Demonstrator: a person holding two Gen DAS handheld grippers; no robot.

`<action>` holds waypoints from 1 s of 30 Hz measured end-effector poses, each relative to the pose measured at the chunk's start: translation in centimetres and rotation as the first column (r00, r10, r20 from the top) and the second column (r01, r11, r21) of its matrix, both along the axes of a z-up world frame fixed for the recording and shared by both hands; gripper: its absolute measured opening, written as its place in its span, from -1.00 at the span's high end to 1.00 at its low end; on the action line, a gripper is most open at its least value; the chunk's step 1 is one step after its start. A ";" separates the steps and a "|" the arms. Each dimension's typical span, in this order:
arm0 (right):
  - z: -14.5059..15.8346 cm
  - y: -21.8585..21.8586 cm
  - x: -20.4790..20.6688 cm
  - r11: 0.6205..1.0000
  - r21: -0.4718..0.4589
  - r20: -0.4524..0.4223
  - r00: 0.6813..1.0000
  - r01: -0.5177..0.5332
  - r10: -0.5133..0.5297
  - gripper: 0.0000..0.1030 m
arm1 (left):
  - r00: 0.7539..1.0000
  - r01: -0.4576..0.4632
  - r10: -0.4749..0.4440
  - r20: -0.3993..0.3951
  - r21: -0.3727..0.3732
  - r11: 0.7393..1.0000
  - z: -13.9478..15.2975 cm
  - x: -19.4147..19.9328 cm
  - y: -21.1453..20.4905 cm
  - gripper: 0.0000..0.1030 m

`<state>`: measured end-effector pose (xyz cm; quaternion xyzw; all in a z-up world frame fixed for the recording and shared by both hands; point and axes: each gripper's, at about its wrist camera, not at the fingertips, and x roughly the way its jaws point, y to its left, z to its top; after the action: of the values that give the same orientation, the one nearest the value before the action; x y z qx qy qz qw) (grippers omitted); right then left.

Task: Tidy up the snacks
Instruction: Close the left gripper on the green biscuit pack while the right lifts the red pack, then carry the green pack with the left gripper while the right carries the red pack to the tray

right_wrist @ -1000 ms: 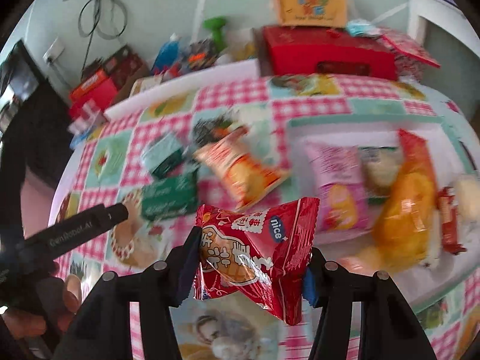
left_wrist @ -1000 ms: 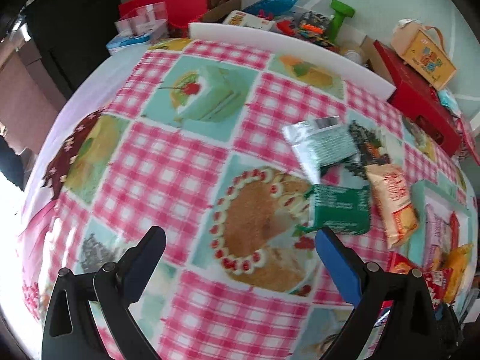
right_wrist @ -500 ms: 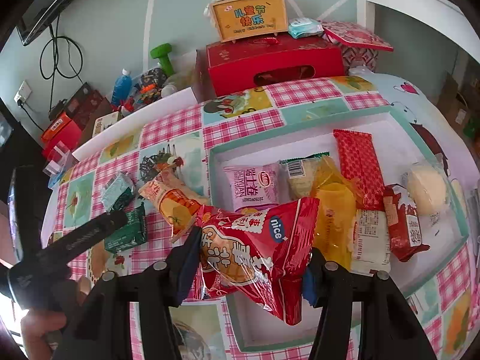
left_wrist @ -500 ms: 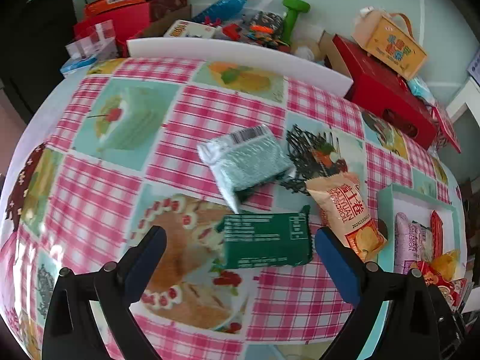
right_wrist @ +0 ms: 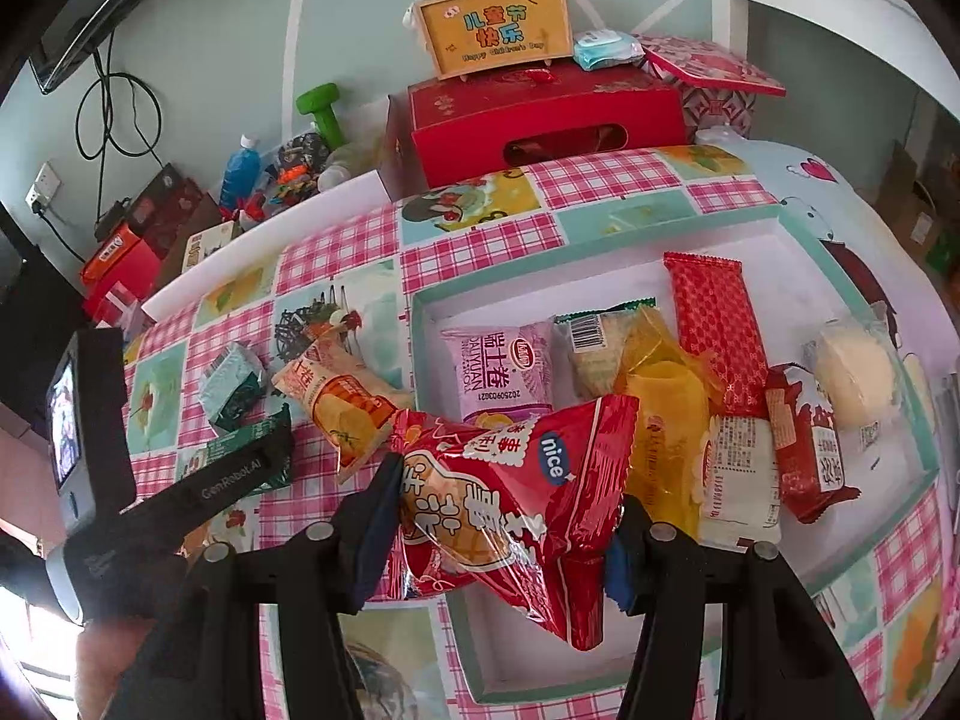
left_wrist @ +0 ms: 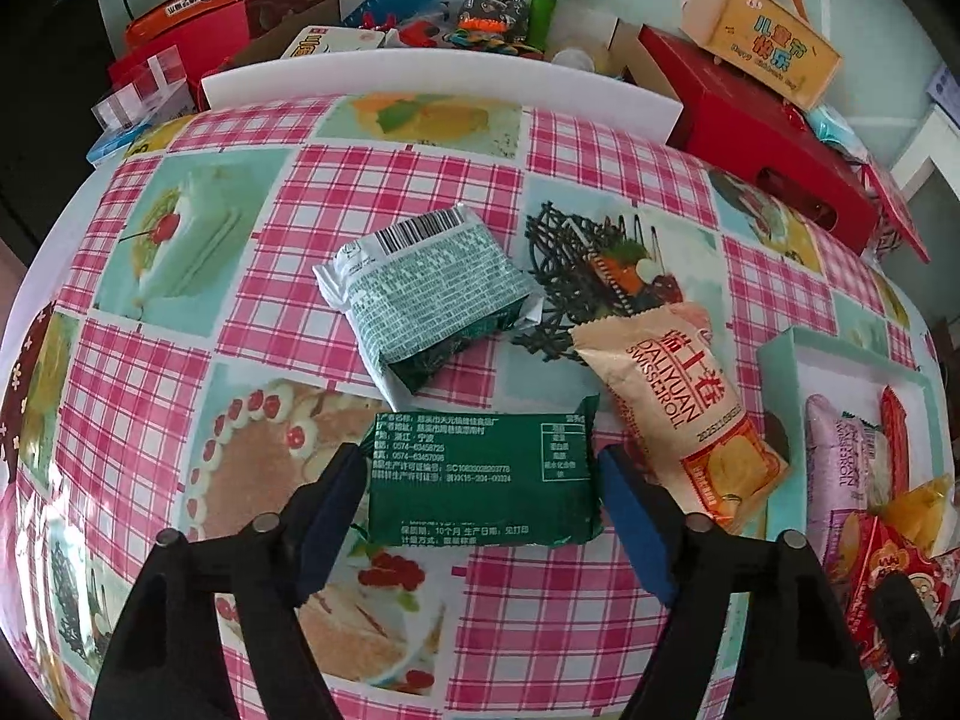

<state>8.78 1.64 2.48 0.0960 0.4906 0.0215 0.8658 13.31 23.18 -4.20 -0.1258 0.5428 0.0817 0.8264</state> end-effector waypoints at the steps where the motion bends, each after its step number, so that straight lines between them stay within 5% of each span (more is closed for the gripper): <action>1: 0.0 0.0 0.0 1.000 0.000 0.000 1.000 0.000 0.000 -0.16 | 1.000 -0.001 0.001 -0.005 -0.004 1.000 -0.2 -0.1 0.1 -0.51; 13: 0.1 -0.4 0.0 1.000 0.010 0.003 1.000 0.010 -0.010 -0.15 | 1.000 -0.011 0.011 0.008 0.022 1.000 0.4 -0.4 0.3 -0.31; 22: 1.2 -0.9 -0.2 1.000 0.023 0.031 0.999 0.016 -0.017 -0.16 | 0.995 -0.017 0.017 0.098 0.000 1.000 4.8 -1.6 0.5 -0.31; 30: 2.8 -4.7 -0.4 0.993 0.026 0.073 0.990 0.116 -0.117 -0.16 | 0.976 0.078 -0.078 0.201 0.008 0.997 8.7 -2.2 -3.3 -0.31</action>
<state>8.40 -3.08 5.27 0.1331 0.4514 -0.0201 0.8821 11.08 19.92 4.53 -0.1121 0.4609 0.0360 0.8796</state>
